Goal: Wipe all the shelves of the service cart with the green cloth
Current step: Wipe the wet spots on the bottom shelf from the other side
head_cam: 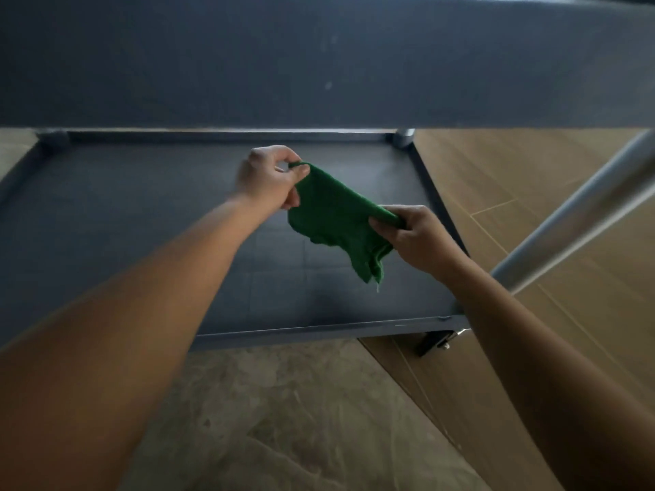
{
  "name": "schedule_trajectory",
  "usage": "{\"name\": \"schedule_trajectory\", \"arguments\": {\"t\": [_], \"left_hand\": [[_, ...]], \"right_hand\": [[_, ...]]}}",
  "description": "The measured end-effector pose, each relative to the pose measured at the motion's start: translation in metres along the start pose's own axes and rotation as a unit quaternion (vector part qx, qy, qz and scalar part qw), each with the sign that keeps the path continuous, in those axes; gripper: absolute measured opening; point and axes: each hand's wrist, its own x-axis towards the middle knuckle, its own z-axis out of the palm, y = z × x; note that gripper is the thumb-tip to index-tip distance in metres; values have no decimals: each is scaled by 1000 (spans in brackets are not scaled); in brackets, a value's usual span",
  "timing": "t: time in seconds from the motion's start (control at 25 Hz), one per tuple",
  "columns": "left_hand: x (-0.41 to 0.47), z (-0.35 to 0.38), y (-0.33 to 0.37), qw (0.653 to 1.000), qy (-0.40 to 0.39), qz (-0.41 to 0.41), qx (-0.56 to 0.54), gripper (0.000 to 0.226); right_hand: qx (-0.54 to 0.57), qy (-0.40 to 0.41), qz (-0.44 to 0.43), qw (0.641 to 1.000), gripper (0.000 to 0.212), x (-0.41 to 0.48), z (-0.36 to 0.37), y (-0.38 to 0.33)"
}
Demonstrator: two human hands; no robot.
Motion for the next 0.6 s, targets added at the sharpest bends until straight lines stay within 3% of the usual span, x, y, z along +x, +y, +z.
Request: {"name": "schedule_trajectory", "arguments": {"t": [0.08, 0.16, 0.24, 0.36, 0.44, 0.48, 0.6], "left_hand": [[2, 29, 11, 998, -31, -23, -52, 3], [6, 53, 18, 997, -39, -32, -64, 11], [11, 74, 23, 998, -34, -33, -47, 5], [12, 105, 35, 998, -50, -36, -18, 13], [9, 124, 51, 991, -91, -47, -90, 7], [7, 132, 60, 976, -117, -60, -172, 4], [6, 146, 77, 881, -178, -106, -426, 5]], "right_hand": [[5, 16, 8, 1000, 17, -7, -10, 10], [22, 33, 10, 999, 18, -14, -20, 18], [70, 50, 16, 996, 20, -20, -27, 23], [138, 82, 32, 986, 27, -30, -34, 27], [174, 110, 25, 978, 28, -37, -40, 26], [171, 131, 11, 977, 28, -40, -44, 25], [39, 222, -12, 974, 32, -48, -46, 29]]}}
